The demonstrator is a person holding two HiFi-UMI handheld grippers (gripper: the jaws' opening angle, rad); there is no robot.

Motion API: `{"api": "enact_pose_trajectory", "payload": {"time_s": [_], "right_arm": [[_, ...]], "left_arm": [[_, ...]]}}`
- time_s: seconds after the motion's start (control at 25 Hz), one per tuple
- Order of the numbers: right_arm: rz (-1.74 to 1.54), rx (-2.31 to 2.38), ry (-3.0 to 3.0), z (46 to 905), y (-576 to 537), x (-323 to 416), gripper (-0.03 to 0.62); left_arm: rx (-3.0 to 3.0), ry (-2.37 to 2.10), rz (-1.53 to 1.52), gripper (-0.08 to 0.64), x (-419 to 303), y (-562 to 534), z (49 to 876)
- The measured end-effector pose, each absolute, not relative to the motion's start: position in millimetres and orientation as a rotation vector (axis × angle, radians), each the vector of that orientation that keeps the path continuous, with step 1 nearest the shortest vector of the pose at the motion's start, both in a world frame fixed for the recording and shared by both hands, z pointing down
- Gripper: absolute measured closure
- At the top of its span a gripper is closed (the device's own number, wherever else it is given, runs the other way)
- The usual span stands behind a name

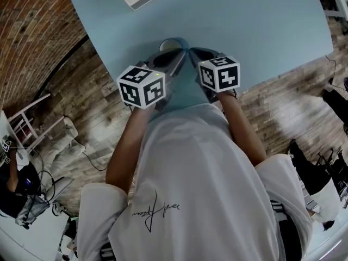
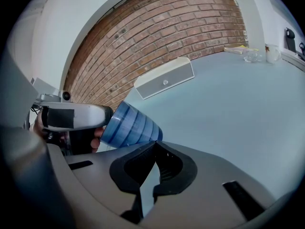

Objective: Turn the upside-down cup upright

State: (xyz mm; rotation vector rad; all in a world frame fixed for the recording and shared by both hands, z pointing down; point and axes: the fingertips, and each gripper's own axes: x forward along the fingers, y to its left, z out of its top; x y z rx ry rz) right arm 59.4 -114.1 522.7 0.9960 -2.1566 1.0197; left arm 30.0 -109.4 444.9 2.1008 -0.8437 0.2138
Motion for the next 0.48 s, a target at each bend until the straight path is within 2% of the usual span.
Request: {"api": "enact_pose_trajectory", "payload": {"time_s": [0.48], "right_arm": [[1.077, 0.998, -2.145, 524.6, -111.2, 63.0, 0.572]], "left_arm": [[2.122, -0.788, 0.223, 0.532, 45.0, -108.1, 443.2]]}}
